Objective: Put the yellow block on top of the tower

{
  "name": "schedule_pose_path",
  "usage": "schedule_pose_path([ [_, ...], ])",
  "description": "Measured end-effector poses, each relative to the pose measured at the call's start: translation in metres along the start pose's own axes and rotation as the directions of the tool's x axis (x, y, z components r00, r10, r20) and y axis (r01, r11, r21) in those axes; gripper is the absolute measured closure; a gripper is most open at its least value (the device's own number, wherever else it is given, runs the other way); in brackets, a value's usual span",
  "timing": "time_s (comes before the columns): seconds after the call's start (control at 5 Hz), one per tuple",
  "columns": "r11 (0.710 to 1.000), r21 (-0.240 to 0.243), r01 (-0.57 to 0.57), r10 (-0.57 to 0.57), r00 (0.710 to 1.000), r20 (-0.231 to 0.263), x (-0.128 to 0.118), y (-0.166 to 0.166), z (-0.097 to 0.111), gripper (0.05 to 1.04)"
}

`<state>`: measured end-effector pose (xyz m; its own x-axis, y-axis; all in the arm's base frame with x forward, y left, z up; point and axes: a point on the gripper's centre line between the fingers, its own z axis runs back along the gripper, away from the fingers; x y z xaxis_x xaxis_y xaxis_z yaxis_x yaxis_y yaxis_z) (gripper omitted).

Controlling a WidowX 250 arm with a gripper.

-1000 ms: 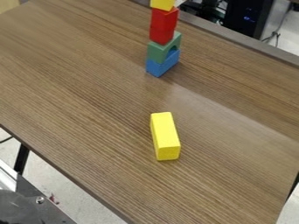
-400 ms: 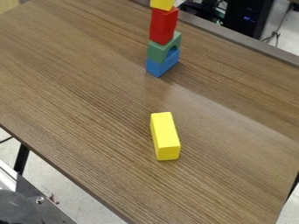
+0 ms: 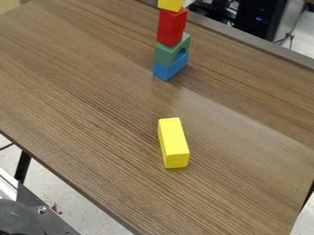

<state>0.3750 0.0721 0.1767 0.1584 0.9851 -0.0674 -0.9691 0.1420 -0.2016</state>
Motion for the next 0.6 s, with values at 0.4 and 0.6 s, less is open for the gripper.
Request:
schedule_pose_path([
  [0.4, 1.000, 0.022, -0.005, 0.005, 1.000, -0.004, -0.0062, 0.0023, -0.0032, 0.085],
  [0.6, 1.000, 0.022, -0.007, 0.007, 1.000, -0.005, -0.0057, 0.0021, -0.0033, 0.085],
])
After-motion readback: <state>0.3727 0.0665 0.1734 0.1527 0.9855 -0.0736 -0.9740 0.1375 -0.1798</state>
